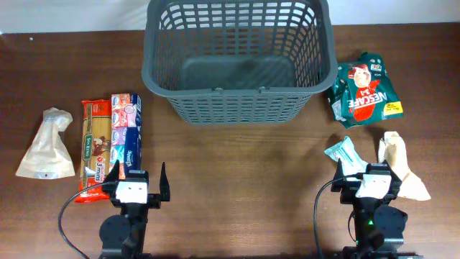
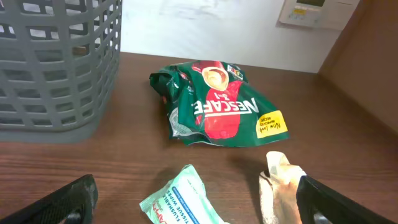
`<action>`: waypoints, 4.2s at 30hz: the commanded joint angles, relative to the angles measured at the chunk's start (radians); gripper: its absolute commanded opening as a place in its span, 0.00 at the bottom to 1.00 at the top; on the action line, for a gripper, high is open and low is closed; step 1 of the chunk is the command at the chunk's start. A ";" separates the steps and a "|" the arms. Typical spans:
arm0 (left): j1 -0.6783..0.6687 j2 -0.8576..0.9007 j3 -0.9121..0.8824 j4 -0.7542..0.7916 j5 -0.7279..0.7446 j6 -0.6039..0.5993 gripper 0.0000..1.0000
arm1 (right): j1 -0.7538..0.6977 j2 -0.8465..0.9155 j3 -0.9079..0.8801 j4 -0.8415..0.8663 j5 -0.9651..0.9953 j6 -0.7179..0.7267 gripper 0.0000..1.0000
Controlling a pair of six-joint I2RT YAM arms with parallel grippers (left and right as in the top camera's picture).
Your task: Pack container
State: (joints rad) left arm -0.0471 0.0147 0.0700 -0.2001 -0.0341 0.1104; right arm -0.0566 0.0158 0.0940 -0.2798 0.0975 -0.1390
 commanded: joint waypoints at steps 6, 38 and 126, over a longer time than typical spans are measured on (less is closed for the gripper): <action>0.004 -0.010 -0.010 0.002 -0.007 -0.008 0.99 | -0.003 -0.010 -0.007 0.007 -0.136 0.084 0.99; 0.005 -0.010 -0.010 0.002 -0.007 -0.008 0.99 | -0.319 1.370 1.404 -0.551 -0.380 0.208 0.99; 0.004 -0.010 -0.010 0.002 -0.007 -0.008 0.99 | 0.015 2.128 2.893 -1.070 -0.092 -0.028 0.03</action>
State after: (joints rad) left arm -0.0471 0.0101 0.0669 -0.1982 -0.0341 0.1104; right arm -0.1104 2.2265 2.8517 -1.3724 -0.0257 -0.1085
